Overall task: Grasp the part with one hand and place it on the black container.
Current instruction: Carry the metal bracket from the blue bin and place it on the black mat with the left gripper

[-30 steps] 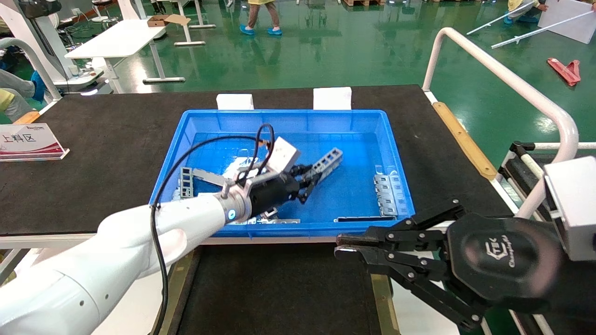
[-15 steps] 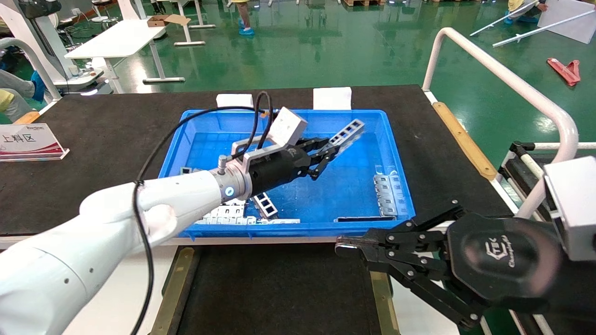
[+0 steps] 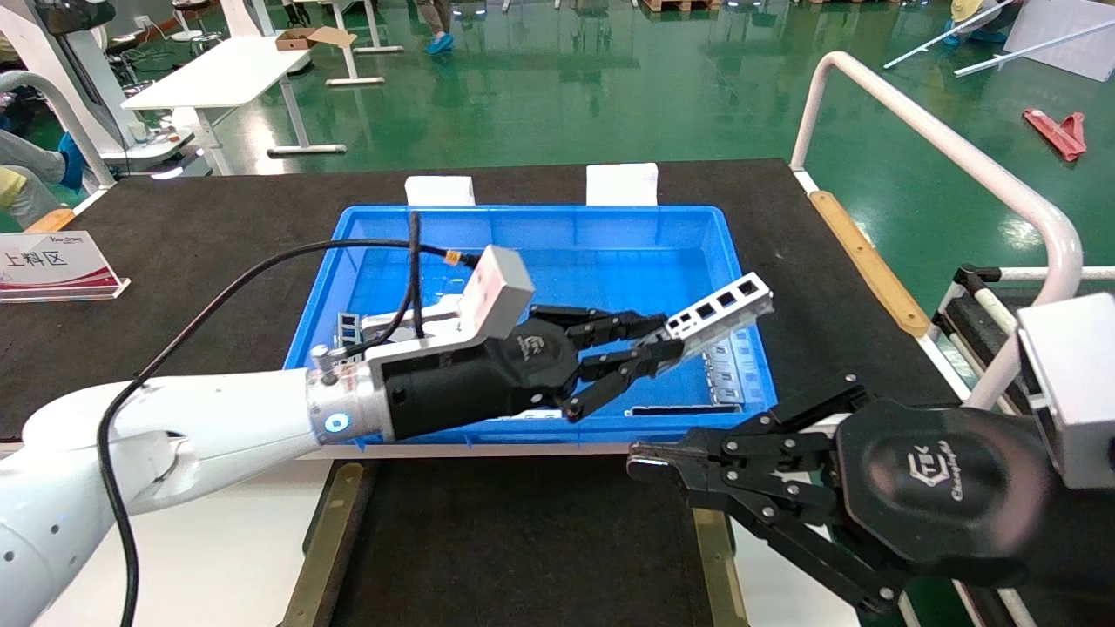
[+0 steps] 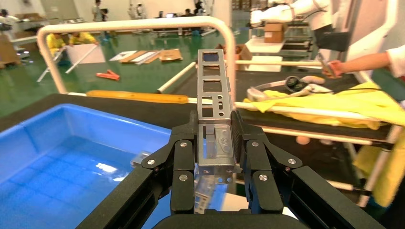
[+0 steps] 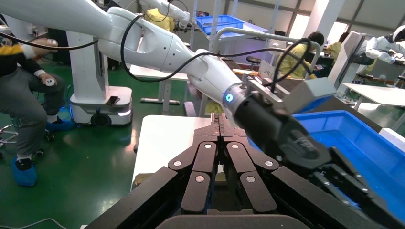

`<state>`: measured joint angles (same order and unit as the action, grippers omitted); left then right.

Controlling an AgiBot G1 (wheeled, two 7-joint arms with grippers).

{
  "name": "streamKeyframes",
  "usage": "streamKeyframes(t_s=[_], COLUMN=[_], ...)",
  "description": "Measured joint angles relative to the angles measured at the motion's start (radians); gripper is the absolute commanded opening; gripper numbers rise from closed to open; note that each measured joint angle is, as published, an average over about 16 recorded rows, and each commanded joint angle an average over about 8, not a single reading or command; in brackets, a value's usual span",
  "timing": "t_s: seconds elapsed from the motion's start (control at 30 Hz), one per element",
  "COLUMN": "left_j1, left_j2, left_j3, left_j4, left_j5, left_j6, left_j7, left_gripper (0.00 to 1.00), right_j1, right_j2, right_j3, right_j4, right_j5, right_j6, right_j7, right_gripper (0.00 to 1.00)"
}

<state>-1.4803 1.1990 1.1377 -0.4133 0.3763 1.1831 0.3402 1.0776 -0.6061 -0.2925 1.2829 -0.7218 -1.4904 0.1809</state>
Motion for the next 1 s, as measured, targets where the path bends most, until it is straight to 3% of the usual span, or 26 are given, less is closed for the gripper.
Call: streamKeyframes(t_s=[0.23, 0.47, 1.0], left_j1=[0.046, 0.140, 0.453], left_j2=[-0.057, -0.136, -0.308], left_j3=[0.005, 0.011, 0.024], left_j4=[-0.044, -0.172, -0.547], left_j5=[-0.006, -0.021, -0.084], left_j6=[0.070, 0.052, -0.251], left_j7=[-0.010, -0.031, -0.070], left_gripper=[0.00, 0.00, 0.00], right_j1=[0.000, 0.000, 0.000], right_j2=[0.000, 0.000, 0.001], right_j3=[0.000, -0.001, -0.002], right_j4=[0.000, 0.000, 0.000], right_j5=[0.000, 0.001, 0.001], right_j6=[0.000, 0.000, 0.001], right_j7=[0.000, 0.000, -0.001], right_gripper=[0.00, 0.00, 0.00])
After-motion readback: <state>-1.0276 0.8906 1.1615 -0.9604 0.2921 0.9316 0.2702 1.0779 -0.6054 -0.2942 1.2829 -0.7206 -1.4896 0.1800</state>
